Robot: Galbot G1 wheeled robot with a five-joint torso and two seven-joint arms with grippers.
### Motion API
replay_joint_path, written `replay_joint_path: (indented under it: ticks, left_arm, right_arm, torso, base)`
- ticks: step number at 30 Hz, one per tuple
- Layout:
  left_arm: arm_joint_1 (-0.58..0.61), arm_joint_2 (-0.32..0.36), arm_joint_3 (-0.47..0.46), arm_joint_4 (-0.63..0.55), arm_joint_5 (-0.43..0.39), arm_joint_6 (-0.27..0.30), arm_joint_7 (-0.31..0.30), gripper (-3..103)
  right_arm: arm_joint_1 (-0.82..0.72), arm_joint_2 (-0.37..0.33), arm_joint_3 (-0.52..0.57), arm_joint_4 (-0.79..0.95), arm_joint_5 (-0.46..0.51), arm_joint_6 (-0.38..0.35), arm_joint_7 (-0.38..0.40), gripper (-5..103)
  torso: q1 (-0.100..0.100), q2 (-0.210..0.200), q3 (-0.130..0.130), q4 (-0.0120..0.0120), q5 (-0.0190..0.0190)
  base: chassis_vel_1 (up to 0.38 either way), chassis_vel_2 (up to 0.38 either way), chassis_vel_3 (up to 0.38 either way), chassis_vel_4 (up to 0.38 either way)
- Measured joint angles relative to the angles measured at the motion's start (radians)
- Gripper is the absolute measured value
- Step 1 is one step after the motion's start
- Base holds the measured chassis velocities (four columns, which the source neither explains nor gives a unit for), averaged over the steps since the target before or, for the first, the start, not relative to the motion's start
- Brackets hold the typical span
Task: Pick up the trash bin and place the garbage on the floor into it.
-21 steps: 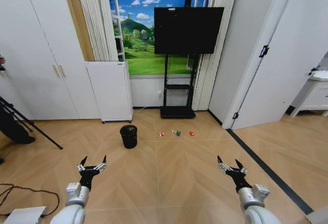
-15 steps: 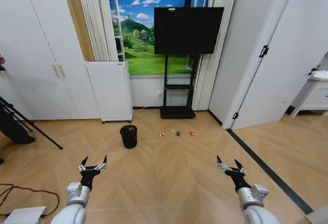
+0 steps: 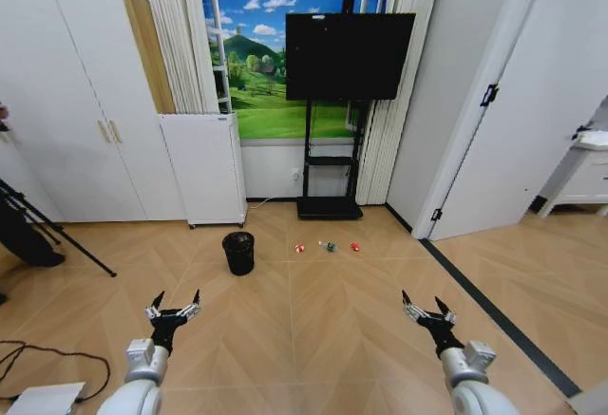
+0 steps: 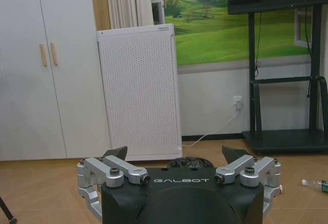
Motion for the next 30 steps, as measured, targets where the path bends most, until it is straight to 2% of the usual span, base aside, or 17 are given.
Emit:
replay_joint_path:
  ticks: [7,15,17,18,20,21,23,24,25,26,29,30]
  left_arm:
    - [0.002,-0.004,-0.005,0.001,0.001,-0.007,0.000,100]
    - [-0.008,-0.005,-0.006,0.006,-0.002,-0.007,0.000,100]
    - [-0.008,-0.006,-0.005,0.007,-0.002,-0.007,0.000,100]
    - [-0.008,-0.006,-0.005,0.007,-0.002,-0.008,0.000,100]
    - [-0.008,-0.006,-0.005,0.007,-0.002,-0.009,0.000,100]
    - [-0.008,-0.006,-0.006,0.007,-0.002,-0.009,0.001,100]
    - [-0.008,-0.006,-0.007,0.006,-0.002,-0.009,0.000,100]
    - [-0.007,-0.006,-0.008,0.005,-0.002,-0.009,0.000,100]
    - [-0.006,-0.006,-0.009,0.004,-0.002,-0.009,0.001,100]
    - [-0.006,-0.006,-0.009,0.004,-0.002,-0.009,0.001,100]
    - [-0.003,-0.006,-0.011,0.002,-0.003,-0.010,0.001,100]
    - [-0.002,-0.007,-0.012,0.002,-0.003,-0.010,0.001,100]
  right_arm:
    - [0.008,0.000,-0.004,0.000,-0.007,0.001,-0.002,100]
    - [0.008,-0.003,-0.001,0.005,-0.007,-0.001,0.000,100]
    - [0.008,-0.004,0.002,0.005,-0.007,-0.001,0.000,100]
    - [0.008,-0.004,0.002,0.006,-0.007,-0.001,0.000,100]
    - [0.008,-0.004,0.003,0.006,-0.006,-0.001,0.000,100]
    - [0.008,-0.004,0.003,0.006,-0.006,-0.002,0.001,100]
    - [0.008,-0.004,0.003,0.006,-0.006,-0.002,0.001,100]
    - [0.009,-0.004,0.002,0.006,-0.006,-0.002,0.001,100]
    - [0.009,-0.004,0.002,0.006,-0.006,-0.002,0.001,100]
    - [0.009,-0.004,0.002,0.006,-0.006,-0.002,0.001,100]
    - [0.011,-0.004,0.001,0.006,-0.005,-0.002,0.001,100]
    - [0.011,-0.004,-0.001,0.005,-0.005,-0.002,0.001,100]
  torso:
    - [0.000,0.000,0.000,-0.0002,-0.0001]
    - [0.000,0.000,0.000,-0.0001,0.0002]
    - [0.000,0.000,0.000,-0.0003,-0.0009]
    - [0.000,0.000,0.000,0.0001,0.0003]
    - [0.000,0.000,0.000,-0.0003,0.0001]
    - [0.000,0.000,0.000,0.0003,0.0004]
    - [0.000,0.000,0.000,-0.0004,0.0003]
    - [0.000,0.000,0.000,0.0006,0.0003]
    - [0.000,0.000,0.000,-0.0004,-0.0008]
    - [0.000,0.000,0.000,-0.0004,-0.0008]
    - [0.000,0.000,0.000,0.0001,0.0005]
    - [0.000,0.000,0.000,-0.0003,-0.0009]
  base:
    - [-0.100,0.094,0.120,-0.119]
    - [-0.211,0.225,0.234,-0.241]
    - [-0.281,0.272,0.260,-0.296]
    - [-0.287,0.261,0.286,-0.296]
    - [-0.287,0.261,0.292,-0.288]
    - [-0.338,0.345,0.366,-0.337]
    - [-0.368,0.345,0.378,-0.376]
    - [-0.390,0.372,0.378,-0.365]
    - [-0.379,0.377,0.363,-0.382]
    - [-0.379,0.377,0.363,-0.382]
    - [-0.355,0.346,0.352,-0.362]
    - [-0.360,0.351,0.362,-0.363]
